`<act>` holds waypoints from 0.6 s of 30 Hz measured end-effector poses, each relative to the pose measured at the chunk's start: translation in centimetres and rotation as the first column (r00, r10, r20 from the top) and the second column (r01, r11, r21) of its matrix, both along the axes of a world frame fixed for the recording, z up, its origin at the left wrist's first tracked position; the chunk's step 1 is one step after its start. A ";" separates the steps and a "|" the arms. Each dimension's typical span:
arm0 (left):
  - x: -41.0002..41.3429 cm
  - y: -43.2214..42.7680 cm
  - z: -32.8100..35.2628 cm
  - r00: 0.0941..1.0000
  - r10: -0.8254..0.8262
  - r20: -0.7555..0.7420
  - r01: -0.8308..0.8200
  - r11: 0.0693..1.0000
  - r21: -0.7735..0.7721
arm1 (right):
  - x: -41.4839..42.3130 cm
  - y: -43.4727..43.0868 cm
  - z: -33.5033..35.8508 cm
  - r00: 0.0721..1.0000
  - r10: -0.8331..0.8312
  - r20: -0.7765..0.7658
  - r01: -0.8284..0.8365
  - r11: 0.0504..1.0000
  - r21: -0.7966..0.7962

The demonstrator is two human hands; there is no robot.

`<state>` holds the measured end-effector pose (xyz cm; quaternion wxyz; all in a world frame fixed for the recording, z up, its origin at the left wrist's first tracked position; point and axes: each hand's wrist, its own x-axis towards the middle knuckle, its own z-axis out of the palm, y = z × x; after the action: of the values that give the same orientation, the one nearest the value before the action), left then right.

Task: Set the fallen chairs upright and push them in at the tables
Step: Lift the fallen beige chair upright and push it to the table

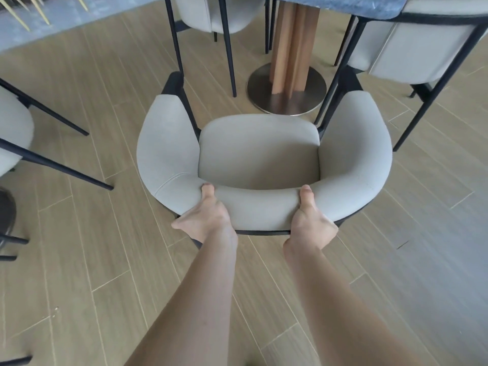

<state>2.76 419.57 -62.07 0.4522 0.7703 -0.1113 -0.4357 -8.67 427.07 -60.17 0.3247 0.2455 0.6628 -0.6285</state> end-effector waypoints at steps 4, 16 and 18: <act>-0.2 0.7 2.4 0.996 0.089 -0.001 -0.089 0.994 -0.067 | -0.6 0.8 1.3 0.976 0.191 -0.109 -0.166 0.965 0.202; 4.7 0.9 5.6 -0.593 -0.484 0.644 0.764 -0.084 0.640 | -5.9 3.1 3.1 -0.761 0.647 0.046 -0.055 -0.135 0.989; 5.1 0.1 5.3 -0.680 -0.375 0.630 0.705 -0.099 0.702 | -6.2 2.5 2.7 -0.768 0.640 0.006 -0.056 -0.077 0.995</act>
<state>7.84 419.63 -56.79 -0.0968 0.3821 -0.9180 -0.0437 -14.86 429.61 -57.46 0.0434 -0.7223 0.6869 0.0670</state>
